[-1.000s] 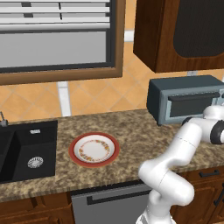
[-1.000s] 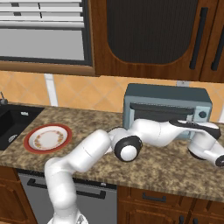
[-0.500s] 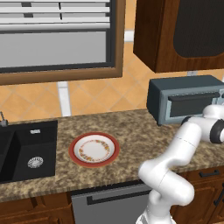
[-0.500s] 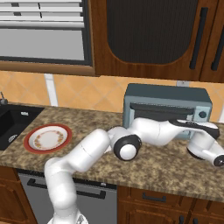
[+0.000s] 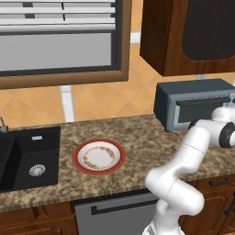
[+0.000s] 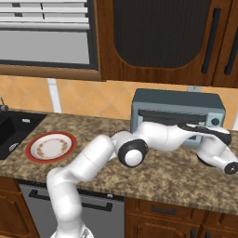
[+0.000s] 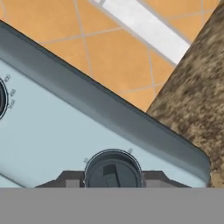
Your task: Pick up the kebab skewer and baguette bread, and place them inside the toaster oven. Close the toaster oven door and start by setting the timer.
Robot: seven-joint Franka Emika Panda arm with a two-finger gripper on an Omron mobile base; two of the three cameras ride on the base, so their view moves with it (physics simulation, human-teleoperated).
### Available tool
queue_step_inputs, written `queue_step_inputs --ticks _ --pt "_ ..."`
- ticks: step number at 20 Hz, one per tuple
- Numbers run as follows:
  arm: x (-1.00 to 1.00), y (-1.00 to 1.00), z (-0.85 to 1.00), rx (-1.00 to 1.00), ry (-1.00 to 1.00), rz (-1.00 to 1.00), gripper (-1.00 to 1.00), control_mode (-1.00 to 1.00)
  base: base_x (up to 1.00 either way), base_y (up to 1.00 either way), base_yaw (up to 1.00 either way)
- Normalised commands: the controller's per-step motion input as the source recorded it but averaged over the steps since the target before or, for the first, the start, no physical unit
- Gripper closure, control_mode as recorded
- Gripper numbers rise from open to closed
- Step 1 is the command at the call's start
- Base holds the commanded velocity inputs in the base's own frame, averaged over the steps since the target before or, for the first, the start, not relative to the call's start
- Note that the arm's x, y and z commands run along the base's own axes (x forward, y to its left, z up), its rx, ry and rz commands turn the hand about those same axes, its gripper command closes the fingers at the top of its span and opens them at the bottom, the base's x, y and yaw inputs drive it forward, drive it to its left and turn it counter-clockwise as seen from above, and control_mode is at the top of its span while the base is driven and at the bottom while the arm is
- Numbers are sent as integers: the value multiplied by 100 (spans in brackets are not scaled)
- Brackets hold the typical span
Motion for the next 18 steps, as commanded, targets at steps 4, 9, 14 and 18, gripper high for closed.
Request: queue_step_inputs --ticks 4,9,14,18 --pt "0 0 26 0 2 -2 100 -100 0 0 0" --pt "0 0 8 10 0 0 100 -100 0 0 0" --pt "0 0 9 23 0 -1 100 -100 0 0 0" --pt "0 0 14 30 0 -4 100 -100 0 0 0"
